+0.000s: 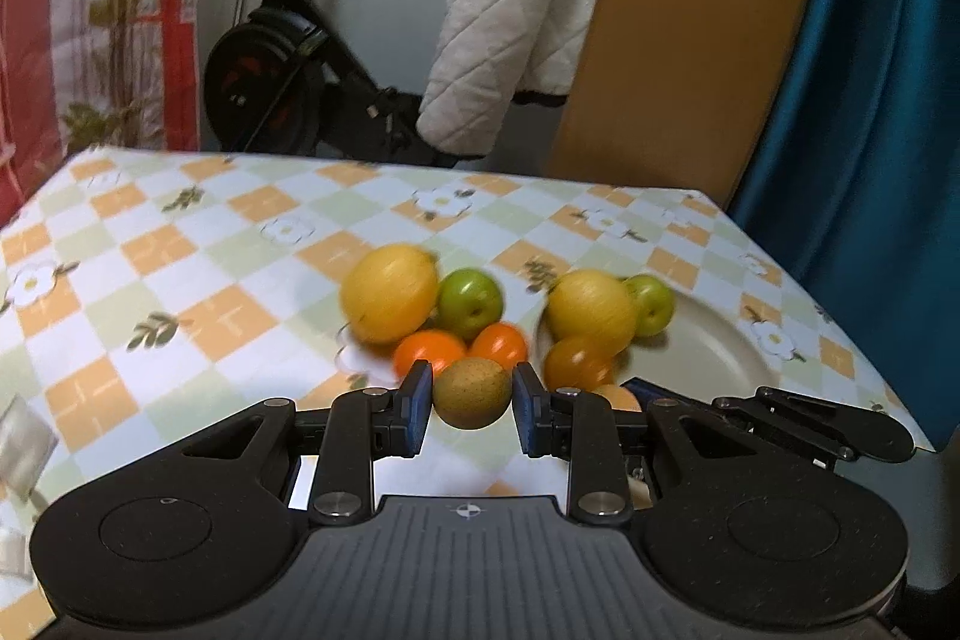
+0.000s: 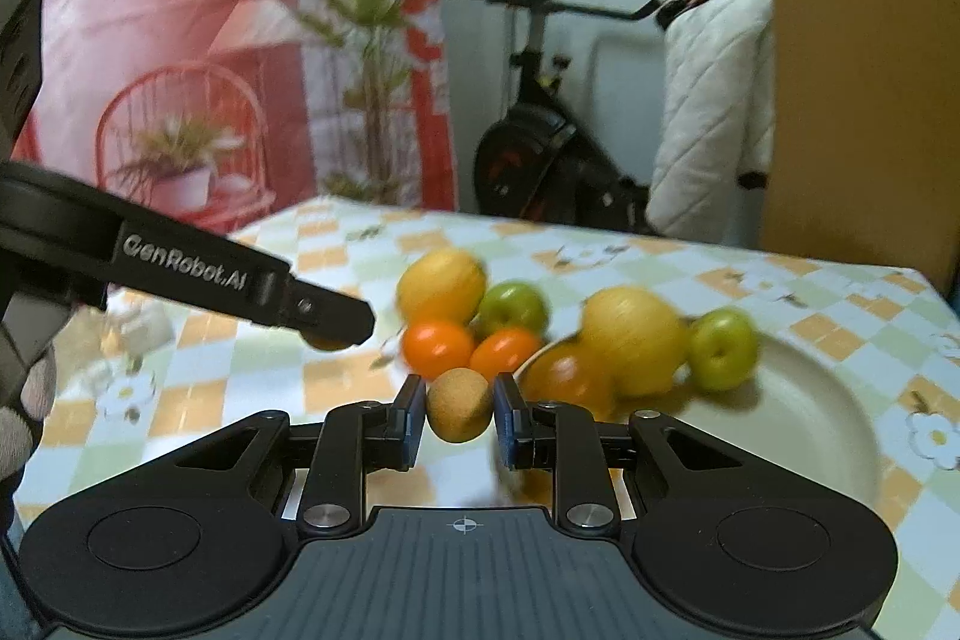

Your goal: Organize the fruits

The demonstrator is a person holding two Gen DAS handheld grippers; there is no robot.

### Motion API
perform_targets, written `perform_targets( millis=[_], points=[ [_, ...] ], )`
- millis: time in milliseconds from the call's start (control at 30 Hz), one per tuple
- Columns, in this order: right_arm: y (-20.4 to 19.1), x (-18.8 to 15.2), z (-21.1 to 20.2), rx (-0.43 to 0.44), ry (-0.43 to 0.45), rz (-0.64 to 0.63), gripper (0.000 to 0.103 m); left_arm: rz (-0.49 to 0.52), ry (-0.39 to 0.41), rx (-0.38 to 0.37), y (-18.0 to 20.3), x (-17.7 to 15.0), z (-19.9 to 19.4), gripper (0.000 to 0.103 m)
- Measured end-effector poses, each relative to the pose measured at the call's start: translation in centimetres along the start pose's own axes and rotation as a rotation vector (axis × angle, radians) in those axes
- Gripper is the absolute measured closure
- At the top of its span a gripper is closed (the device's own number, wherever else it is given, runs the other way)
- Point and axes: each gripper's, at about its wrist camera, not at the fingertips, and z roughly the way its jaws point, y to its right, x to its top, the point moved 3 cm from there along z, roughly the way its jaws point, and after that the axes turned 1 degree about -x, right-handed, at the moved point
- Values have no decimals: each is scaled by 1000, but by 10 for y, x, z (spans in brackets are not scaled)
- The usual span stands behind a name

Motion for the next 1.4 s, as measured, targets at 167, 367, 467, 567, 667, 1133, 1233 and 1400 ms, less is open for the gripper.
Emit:
perform_targets(
  millis=[167, 367, 467, 567, 667, 1133, 1233, 1400],
  points=[
    [32, 10, -11, -56, 55, 51, 81, 43, 18, -29, 26, 18, 8, 73],
    [85, 15, -11, -126, 76, 95, 81, 75, 0, -83, 60, 29, 33, 73],
    [112, 14, -6, -160, 66, 110, 81, 100, -22, -101, 78, 30, 50, 73],
    [133, 9, 3, -172, 43, 120, 81, 109, -55, -107, 87, 27, 69, 73],
    [145, 5, 11, -173, 16, 115, 81, 113, -79, -108, 91, 24, 80, 73],
    [157, -10, 29, -162, -25, 149, 81, 137, -126, -121, 98, 18, 104, 73],
    [158, -11, 29, -162, -24, 150, 81, 138, -125, -122, 99, 18, 105, 73],
    [160, -12, 31, -172, -32, 152, 81, 143, -127, -120, 100, 18, 106, 73]
  ],
)
